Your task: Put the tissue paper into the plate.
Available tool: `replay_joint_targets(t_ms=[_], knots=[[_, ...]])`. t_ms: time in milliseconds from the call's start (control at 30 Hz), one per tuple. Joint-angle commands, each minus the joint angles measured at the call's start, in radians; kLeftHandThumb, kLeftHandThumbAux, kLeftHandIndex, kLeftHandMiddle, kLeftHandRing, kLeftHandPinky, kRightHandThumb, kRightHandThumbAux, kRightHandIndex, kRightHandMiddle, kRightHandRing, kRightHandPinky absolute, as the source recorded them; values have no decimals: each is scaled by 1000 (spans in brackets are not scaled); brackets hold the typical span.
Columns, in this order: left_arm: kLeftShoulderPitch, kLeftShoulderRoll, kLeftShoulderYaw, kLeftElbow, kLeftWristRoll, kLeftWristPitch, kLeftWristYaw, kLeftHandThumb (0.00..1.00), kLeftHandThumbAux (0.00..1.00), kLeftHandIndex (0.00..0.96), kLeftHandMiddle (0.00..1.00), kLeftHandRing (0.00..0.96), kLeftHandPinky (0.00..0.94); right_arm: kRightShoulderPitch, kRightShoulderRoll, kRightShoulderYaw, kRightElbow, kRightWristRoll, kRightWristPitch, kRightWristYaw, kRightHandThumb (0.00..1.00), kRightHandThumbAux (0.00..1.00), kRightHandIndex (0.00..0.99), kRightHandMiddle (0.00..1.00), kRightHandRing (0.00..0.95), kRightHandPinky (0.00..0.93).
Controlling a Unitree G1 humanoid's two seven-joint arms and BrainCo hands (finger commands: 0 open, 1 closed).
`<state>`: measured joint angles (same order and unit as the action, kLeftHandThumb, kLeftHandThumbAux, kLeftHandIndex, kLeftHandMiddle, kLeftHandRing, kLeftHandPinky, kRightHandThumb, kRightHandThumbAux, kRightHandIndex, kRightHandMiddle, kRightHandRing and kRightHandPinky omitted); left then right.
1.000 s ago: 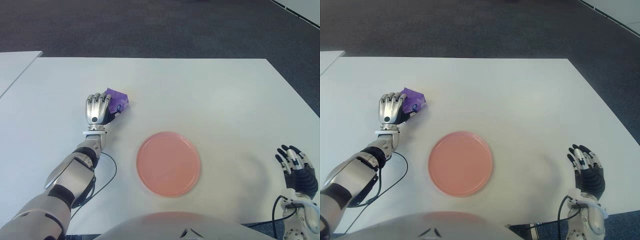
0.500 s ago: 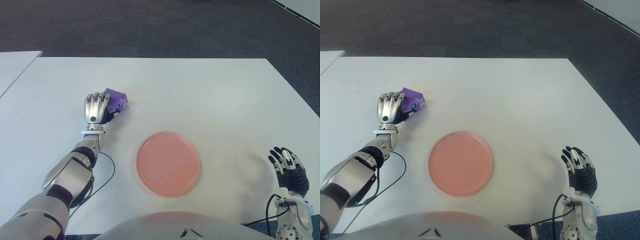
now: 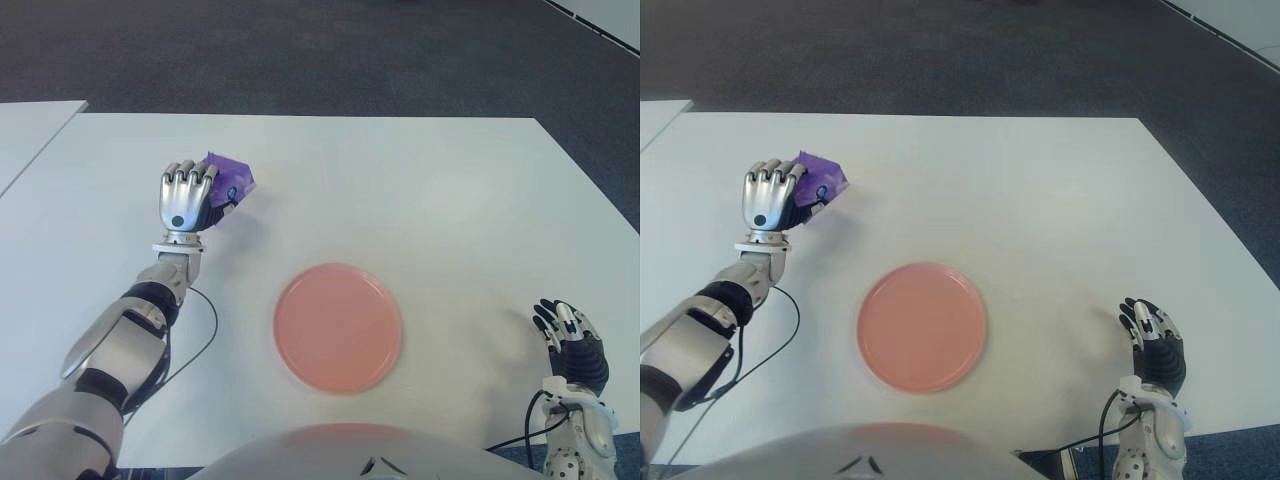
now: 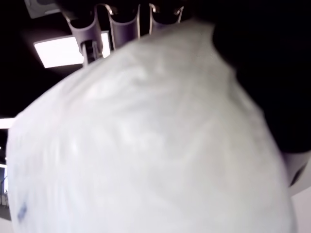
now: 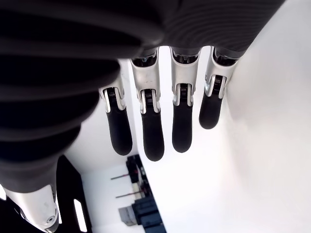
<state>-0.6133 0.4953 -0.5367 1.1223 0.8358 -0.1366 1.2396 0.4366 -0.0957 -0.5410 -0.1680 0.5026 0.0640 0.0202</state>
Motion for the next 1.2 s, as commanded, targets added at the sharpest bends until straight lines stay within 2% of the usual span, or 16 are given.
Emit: replay_joint_targets(t_ms=[33,133,367,667,967,1200], knots=[[29,43,-6,-105,26,-18,-20,747,693,443,870,866,864,15,24,19,7,-9,10,10,138,639,360,378,305,221],[48,65,1,-171,33,-18,-45,748,692,444,869,867,864,23,30,22,-1,-5,17,14,149,633,363,380,307,225],[118,126,24,-383,74,31,-130,749,692,444,870,872,869,24,29,25,7,-7,35,11,169,638,378,395,323,235],[201,169,58,-577,110,70,-267,751,692,444,872,879,870,31,38,40,18,-13,15,39,181,622,369,391,322,234],[341,169,96,-901,147,138,-487,752,692,444,870,881,861,35,55,48,7,-18,34,10,181,611,369,386,320,235],[438,136,125,-1069,145,131,-588,752,692,444,872,882,858,35,70,59,0,-29,37,-17,192,620,369,389,319,239]])
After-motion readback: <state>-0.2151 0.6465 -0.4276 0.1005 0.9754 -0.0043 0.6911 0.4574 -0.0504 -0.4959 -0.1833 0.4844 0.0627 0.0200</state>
